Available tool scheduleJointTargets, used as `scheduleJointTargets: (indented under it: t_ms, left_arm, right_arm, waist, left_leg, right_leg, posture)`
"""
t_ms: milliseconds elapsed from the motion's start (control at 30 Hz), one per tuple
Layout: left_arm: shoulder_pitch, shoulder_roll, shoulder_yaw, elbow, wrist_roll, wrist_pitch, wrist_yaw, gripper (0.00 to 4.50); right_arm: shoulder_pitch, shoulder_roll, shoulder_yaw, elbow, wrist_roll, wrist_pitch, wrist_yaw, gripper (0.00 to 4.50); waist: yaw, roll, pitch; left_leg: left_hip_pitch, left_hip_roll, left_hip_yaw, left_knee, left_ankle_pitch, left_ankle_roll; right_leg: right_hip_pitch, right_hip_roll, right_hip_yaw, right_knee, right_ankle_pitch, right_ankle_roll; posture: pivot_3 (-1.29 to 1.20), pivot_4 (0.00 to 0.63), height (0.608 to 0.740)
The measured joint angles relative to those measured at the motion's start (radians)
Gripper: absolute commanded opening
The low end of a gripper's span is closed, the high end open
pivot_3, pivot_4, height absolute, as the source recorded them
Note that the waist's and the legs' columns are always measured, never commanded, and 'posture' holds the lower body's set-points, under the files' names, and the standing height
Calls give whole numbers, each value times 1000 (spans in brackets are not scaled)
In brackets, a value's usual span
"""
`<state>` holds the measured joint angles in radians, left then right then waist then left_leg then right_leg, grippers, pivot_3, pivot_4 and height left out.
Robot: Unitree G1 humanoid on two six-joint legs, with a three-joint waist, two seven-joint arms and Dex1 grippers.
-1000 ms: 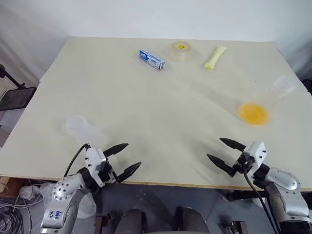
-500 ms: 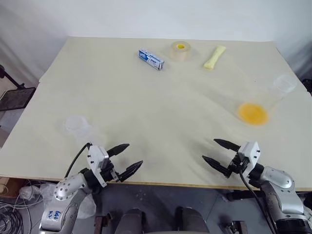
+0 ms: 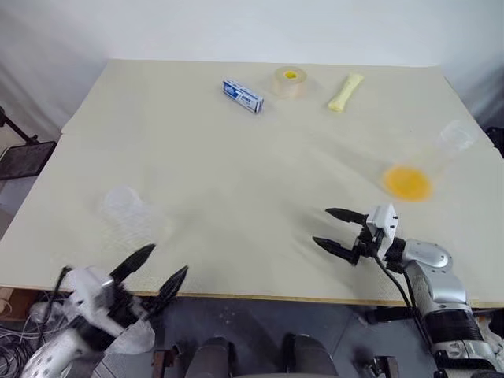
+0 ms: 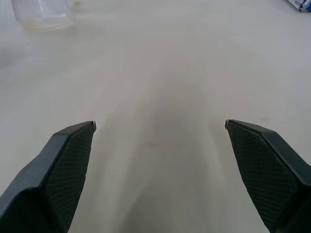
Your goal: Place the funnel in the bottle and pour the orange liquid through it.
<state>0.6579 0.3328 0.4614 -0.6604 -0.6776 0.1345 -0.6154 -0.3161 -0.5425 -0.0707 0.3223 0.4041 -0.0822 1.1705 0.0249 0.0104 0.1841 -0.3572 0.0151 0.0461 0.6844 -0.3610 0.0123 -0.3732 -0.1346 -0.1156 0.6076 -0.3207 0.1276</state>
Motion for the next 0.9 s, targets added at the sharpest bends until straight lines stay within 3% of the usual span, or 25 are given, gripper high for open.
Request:
scheduleJointTargets:
  t_ms: [133, 267, 500, 900]
  left_arm:
    - [65, -49, 144, 13, -66, -48, 2, 4500]
    - [23, -30, 204, 64, -83, -61, 18, 4500]
    - [-175, 88, 177, 155, -64, -31, 32, 4500]
    - [-406, 154, 107, 344, 12, -14, 5, 4500]
  right_arm:
    - [-33, 6, 20, 19, 1, 0, 48, 4478]
    - [-55, 25, 24, 31, 1, 0, 55, 4478]
    - [-94, 52, 24, 23, 1, 1, 41, 4478]
    - [-79, 50, 20, -32, 1, 8, 0, 4478]
  waist:
    - [1, 0, 0]
    - [0, 0, 0]
    - [-4, 0, 0]
    - [-4, -1, -1]
  left_leg:
    - [0, 0, 0, 0, -1, 1]
    - [0, 0, 1, 0, -1, 1]
    - [0, -1, 1, 0, -1, 1]
    - [1, -1, 2, 0, -1, 0]
  right_leg:
    - [0, 0, 0, -1, 0, 0]
    - [0, 1, 0, -1, 0, 0]
    - [-1, 1, 1, 3, 0, 0]
    - [-2, 1, 0, 3, 0, 0]
  posture:
    - [0, 150, 740]
    - [0, 150, 740]
    - [0, 150, 740]
    - [0, 150, 740]
